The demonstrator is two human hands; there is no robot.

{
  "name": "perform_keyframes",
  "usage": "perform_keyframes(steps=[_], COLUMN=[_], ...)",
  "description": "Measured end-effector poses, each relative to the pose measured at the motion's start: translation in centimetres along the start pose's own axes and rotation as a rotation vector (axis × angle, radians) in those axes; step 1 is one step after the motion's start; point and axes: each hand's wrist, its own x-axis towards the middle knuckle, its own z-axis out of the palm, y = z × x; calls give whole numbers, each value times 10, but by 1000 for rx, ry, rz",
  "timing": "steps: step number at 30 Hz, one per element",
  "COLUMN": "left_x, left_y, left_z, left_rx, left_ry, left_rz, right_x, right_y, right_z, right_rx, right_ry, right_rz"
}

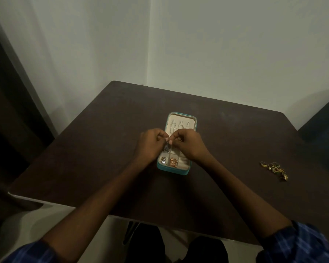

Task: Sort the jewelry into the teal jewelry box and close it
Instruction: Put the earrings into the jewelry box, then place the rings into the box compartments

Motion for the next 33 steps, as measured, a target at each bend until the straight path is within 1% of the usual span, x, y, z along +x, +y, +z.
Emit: perform_keyframes(steps=[5,13,15,19,22,24,29,33], left_x=[0,1,2,0,-3,-6,-18,-26], left_y=[-5,-15,-16,-10,12,31,75,96], left_z=[3,9,10,12,18,30,79,120], left_rx=[84,149,161,159,160,148,85,111], left_ry=[-57,-84,-59,61,125,127,57,-62], left_rz=[40,-4,-7,4,65,118,218,269], right_x=[0,-4,-8,-26,-50,-71,-124,-149], right_y=[6,9,9,23,55,83,147,189], right_z=[10,19,15,-13,-48,-76,-139,-170], right_rx=[-103,-241,-239,-200,-243,-276,-341,-389], right_ry=[-8,1,13,43,118,190,352,466], right_rz=[-1,-18,-19,-1,38,94,249,336])
